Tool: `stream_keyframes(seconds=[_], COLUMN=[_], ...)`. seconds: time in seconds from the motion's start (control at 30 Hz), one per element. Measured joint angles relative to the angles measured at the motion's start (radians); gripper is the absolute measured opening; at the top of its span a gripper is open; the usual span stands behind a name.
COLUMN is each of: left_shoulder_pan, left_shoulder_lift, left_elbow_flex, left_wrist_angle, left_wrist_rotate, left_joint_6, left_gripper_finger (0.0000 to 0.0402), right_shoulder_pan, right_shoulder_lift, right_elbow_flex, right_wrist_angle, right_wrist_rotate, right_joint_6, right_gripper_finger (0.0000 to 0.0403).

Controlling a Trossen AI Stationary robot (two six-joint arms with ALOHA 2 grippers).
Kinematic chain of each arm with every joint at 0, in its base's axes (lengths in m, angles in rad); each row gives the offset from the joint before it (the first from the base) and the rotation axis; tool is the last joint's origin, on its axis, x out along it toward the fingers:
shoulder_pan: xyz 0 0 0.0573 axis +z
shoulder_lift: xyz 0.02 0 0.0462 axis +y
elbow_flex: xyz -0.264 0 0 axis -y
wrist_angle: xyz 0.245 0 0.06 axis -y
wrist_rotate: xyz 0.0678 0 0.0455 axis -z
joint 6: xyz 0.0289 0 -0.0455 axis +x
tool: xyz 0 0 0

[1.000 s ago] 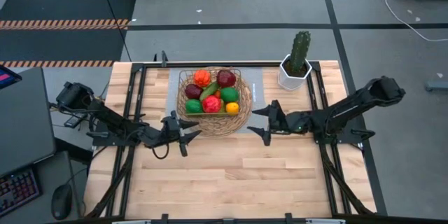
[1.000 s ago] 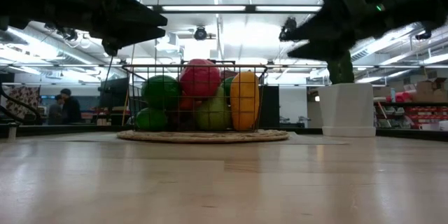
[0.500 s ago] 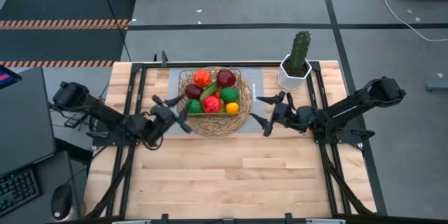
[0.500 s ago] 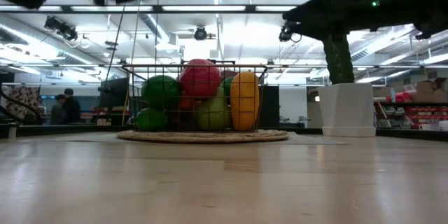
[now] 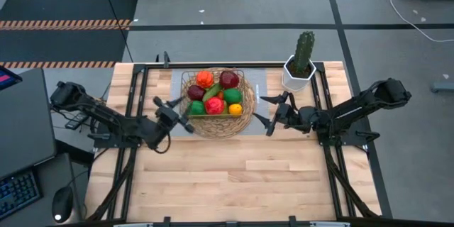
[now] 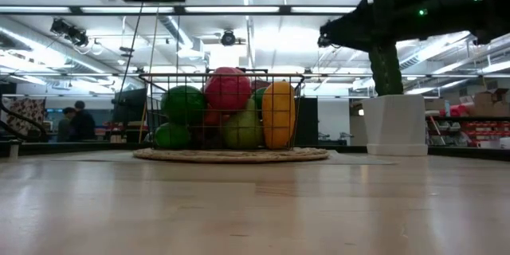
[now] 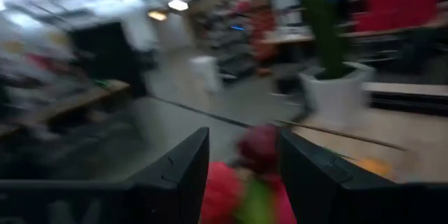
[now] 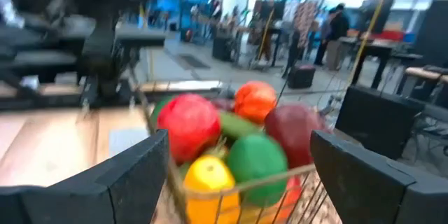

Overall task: Build produce basket
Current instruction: Adjust the gold wire basket

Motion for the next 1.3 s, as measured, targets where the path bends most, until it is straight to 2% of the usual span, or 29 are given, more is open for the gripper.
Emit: stream_keyframes(seconds=[0.1, 0.17, 0.3, 0.37, 0.47, 0.67, 0.73, 0.8, 0.87, 0.97, 1.1, 1.3], left_shoulder_pan=[0.038, 0.084, 0.189, 0.247, 0.346, 0.552, 0.595, 0.627, 0.667, 0.723, 0.722, 0.713], left_shoulder_lift=[0.034, 0.073, 0.143, 0.157, 0.156, 0.142, 0.110, 0.062, -0.012, -0.126, -0.278, -0.457], left_elbow_flex=[0.008, 0.008, 0.019, 0.064, 0.165, 0.407, 0.423, 0.421, 0.396, 0.320, 0.160, -0.069], left_wrist_angle=[-0.198, -0.229, -0.149, -0.150, -0.278, -0.881, -0.990, -1.033, -1.106, -1.172, -1.050, -0.938], left_wrist_rotate=[0.177, 0.323, 0.689, 0.820, 0.882, 0.907, 0.904, 0.904, 0.918, 1.021, 1.133, 1.109], left_joint_6=[-0.336, -0.460, -0.493, -0.478, -0.470, -0.424, -0.402, -0.372, -0.370, -0.398, -0.427, -0.454], left_gripper_finger=[0.0171, 0.0171, 0.0171, 0.0171, 0.0171, 0.0171, 0.0171, 0.0167, 0.0158, 0.0138, 0.0111, 0.0092], right_shoulder_pan=[-0.010, -0.016, -0.031, -0.035, -0.045, -0.049, -0.049, -0.049, -0.049, -0.047, -0.052, -0.060], right_shoulder_lift=[0.000, 0.000, 0.000, 0.000, 0.000, 0.000, 0.000, 0.000, 0.000, 0.000, 0.000, 0.000], right_elbow_flex=[0.000, 0.000, 0.000, 0.000, 0.000, 0.000, 0.000, 0.000, 0.000, 0.000, 0.000, 0.000], right_wrist_angle=[0.053, 0.088, 0.117, 0.114, 0.108, 0.046, 0.015, -0.018, -0.024, -0.035, -0.012, -0.001], right_wrist_rotate=[0.008, 0.008, 0.008, 0.008, 0.008, 0.008, 0.012, 0.021, 0.033, 0.035, 0.034, 0.034], right_joint_6=[-0.016, -0.036, -0.053, -0.054, -0.055, -0.055, -0.054, -0.055, -0.054, -0.054, -0.062, -0.056], right_gripper_finger=[0.0348, 0.0348, 0.0348, 0.0348, 0.0348, 0.0348, 0.0348, 0.0348, 0.0348, 0.0348, 0.0348, 0.0348])
